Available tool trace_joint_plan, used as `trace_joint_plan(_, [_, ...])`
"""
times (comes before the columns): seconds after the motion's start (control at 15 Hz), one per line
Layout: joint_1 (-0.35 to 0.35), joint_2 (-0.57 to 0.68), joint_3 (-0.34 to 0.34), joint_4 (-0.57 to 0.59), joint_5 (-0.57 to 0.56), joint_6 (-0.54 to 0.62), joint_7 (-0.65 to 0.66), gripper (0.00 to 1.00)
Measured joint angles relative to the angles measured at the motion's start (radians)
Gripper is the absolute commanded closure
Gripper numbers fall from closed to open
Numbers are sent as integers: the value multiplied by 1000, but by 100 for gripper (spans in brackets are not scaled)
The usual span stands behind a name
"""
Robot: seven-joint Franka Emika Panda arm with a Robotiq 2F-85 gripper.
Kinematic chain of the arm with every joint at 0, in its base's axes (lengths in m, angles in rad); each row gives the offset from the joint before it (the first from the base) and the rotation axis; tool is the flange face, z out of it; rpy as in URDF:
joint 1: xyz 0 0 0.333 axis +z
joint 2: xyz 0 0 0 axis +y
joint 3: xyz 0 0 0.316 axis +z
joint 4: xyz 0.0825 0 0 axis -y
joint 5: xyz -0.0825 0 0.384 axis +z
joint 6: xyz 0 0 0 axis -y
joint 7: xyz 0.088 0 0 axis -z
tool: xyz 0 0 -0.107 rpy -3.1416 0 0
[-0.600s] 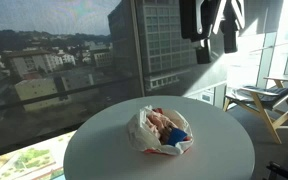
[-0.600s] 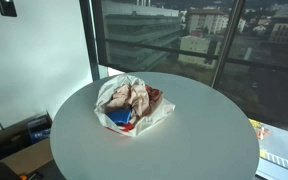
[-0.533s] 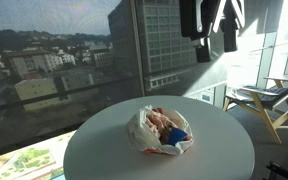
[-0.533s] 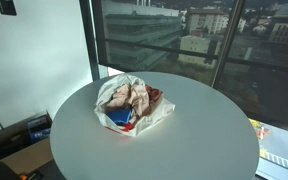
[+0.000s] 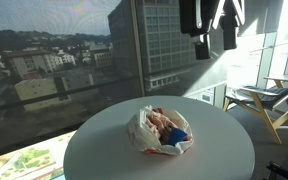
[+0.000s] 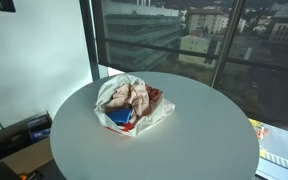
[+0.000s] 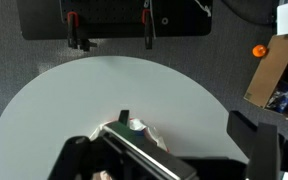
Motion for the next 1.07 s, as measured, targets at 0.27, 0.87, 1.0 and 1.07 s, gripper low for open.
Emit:
trace_joint_plan(0.27, [0,4,0,-6,0,1,0,0])
trace_joint_plan(0.87, [-30,236,-9,-240,-28,329,24,0])
trace_joint_plan(1.0, [-48,331,-14,-260,-87,445,44,0])
trace_joint_plan(1.07, [-58,380,-19,-260,-125,490,63,0])
